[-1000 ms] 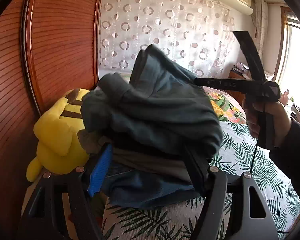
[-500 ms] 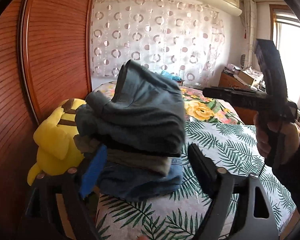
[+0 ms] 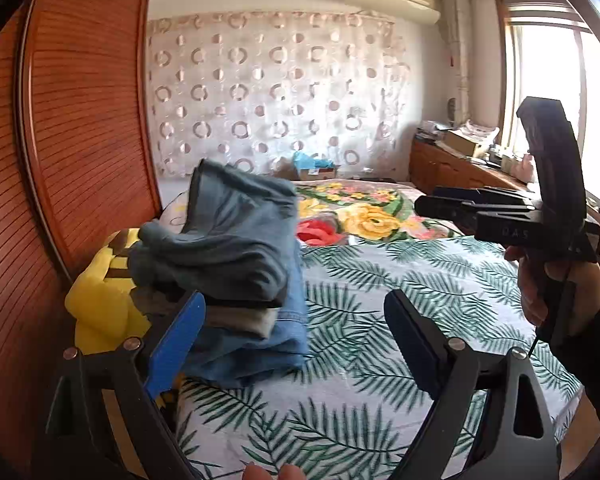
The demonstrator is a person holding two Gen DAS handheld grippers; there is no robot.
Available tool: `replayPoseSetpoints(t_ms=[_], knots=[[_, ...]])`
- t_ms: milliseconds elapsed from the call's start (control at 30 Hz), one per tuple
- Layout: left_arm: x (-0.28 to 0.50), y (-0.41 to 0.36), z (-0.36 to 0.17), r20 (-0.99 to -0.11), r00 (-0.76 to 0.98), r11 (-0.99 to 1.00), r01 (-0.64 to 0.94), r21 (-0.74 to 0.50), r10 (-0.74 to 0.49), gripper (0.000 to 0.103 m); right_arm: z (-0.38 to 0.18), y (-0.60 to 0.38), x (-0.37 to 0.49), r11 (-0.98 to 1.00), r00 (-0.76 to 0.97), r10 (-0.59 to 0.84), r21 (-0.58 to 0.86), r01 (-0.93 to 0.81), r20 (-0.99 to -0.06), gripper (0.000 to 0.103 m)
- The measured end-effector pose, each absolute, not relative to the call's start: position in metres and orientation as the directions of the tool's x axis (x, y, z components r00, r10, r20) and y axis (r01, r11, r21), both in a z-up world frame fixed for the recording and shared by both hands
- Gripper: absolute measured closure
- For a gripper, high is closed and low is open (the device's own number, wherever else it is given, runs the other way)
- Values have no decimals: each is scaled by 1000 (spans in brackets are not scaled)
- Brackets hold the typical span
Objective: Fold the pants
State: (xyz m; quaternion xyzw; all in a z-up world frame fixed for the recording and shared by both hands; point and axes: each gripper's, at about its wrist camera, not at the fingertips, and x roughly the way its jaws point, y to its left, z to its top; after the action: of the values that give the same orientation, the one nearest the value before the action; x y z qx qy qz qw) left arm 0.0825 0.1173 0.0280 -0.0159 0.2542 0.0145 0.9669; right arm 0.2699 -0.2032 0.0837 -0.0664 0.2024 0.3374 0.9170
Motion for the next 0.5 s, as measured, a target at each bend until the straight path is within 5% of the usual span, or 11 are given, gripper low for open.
replayPoseSetpoints(t_ms=[500], knots=[[68, 59, 26, -484, 875, 999, 31, 5, -25, 12, 77, -244, 192, 861, 784, 476, 30, -508, -398, 38]])
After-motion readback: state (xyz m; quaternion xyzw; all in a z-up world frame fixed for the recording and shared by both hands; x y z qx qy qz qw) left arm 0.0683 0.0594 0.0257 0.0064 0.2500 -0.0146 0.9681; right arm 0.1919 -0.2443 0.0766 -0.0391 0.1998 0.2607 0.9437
